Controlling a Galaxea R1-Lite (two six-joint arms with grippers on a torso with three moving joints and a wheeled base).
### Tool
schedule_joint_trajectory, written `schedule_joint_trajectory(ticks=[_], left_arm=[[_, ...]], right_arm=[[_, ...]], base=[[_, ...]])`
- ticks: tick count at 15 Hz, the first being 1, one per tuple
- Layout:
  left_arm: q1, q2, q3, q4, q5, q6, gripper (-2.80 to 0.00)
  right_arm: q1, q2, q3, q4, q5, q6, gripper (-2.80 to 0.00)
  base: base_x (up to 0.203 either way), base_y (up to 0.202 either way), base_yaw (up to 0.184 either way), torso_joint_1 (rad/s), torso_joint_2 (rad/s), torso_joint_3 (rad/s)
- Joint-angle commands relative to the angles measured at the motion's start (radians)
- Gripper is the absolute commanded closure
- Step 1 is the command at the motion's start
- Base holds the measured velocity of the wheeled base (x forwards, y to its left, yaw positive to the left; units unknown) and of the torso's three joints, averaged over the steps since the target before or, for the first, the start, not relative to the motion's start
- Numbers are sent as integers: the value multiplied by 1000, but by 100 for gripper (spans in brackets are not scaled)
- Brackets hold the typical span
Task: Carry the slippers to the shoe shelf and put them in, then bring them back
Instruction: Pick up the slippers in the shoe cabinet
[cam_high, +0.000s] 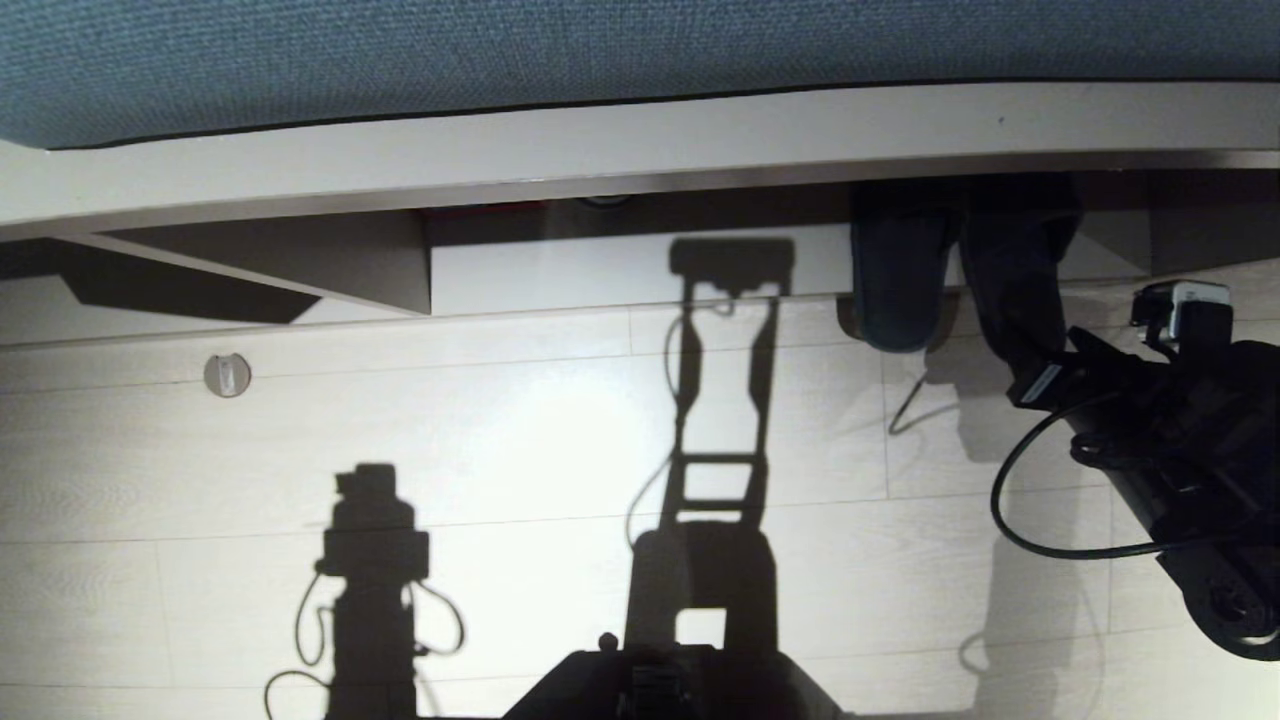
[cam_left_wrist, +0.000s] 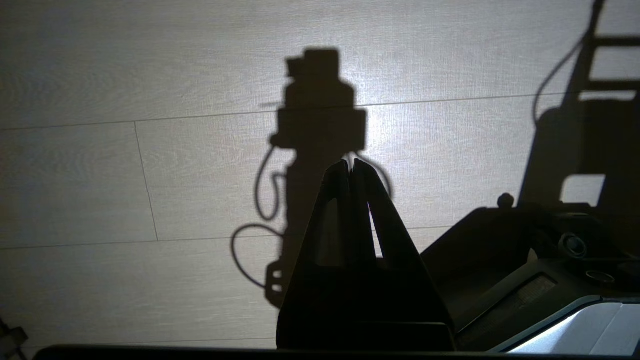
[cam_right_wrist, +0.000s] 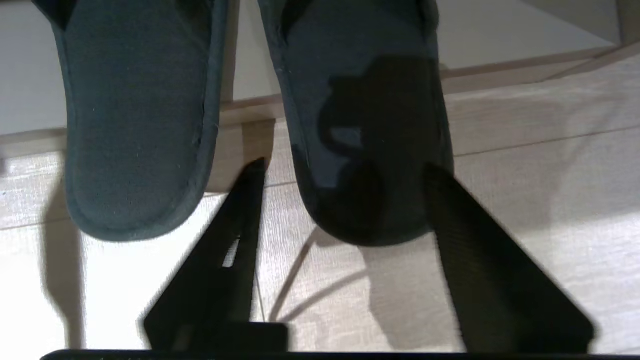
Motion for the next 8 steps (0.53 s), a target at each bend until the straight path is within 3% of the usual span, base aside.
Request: schedule_joint_trajectory(ticks=[1, 8], left_arm=[[0, 0, 0, 0, 0, 0, 0], [0, 1, 0, 0, 0, 1, 0]], right_arm=[[0, 4, -5, -9, -1, 0, -280], [3, 33, -54, -9, -1, 5, -280]], base=[[0, 0, 0, 0, 0, 0], [0, 0, 0, 0, 0, 0]])
